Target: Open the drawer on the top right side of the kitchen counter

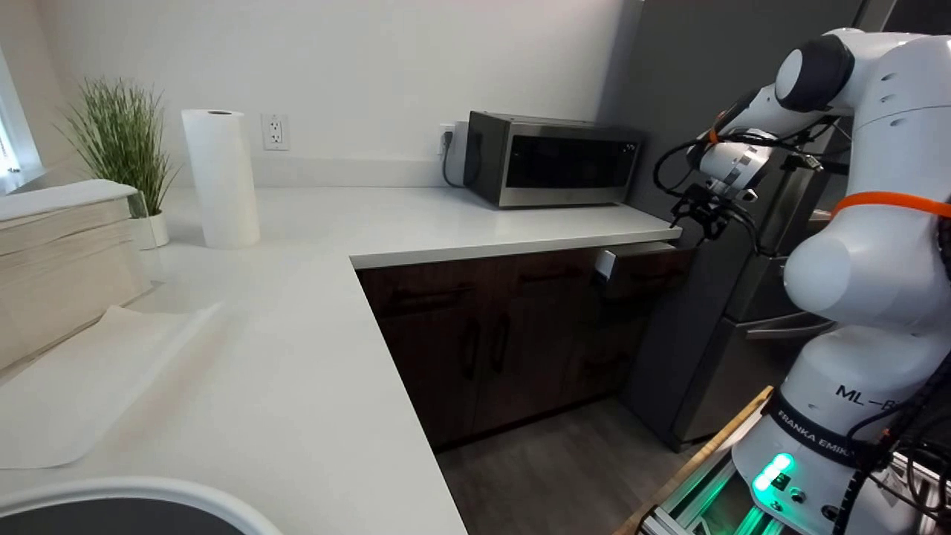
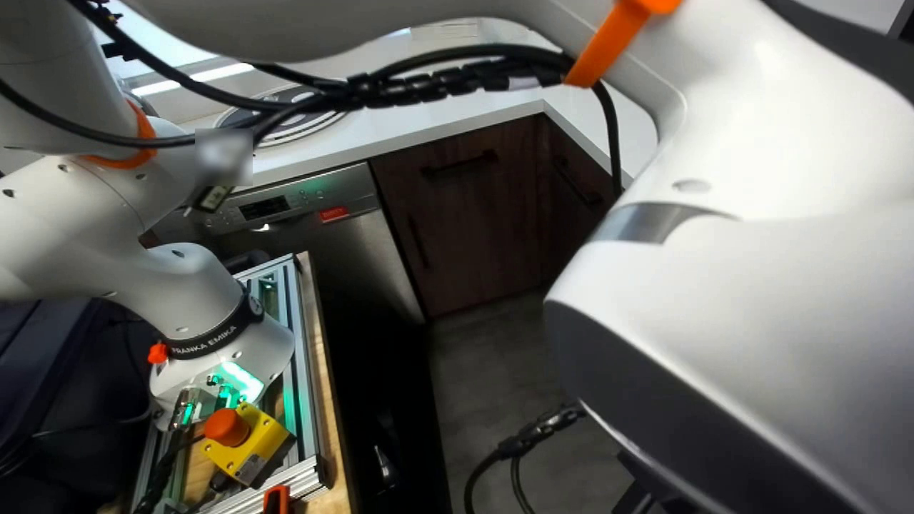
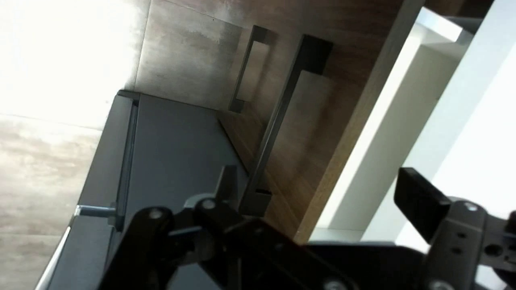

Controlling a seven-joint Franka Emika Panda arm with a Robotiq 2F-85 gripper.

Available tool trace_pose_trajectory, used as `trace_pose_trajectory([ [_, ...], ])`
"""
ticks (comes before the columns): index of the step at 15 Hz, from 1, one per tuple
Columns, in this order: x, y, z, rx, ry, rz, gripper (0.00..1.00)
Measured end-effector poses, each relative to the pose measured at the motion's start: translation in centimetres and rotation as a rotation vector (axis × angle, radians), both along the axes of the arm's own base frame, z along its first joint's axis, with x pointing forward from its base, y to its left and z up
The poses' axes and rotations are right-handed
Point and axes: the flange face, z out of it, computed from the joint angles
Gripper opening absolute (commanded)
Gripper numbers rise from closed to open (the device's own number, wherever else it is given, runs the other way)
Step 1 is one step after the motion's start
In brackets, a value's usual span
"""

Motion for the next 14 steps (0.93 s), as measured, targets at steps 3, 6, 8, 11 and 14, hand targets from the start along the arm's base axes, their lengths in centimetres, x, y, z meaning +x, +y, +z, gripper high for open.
trace_pose_trajectory([
  [3, 2.2, 1.6, 1.3, -0.039, 0.020, 0.111, 1.00],
  [6, 2.0, 1.5, 1.3, -0.041, 0.022, 0.106, 1.00],
  [8, 1.6, 1.1, 1.4, -0.043, 0.024, 0.098, 1.00],
  [11, 1.6, 1.1, 1.4, -0.043, 0.024, 0.099, 1.00],
  [14, 2.3, 1.6, 1.4, -0.050, 0.013, 0.147, 1.00],
])
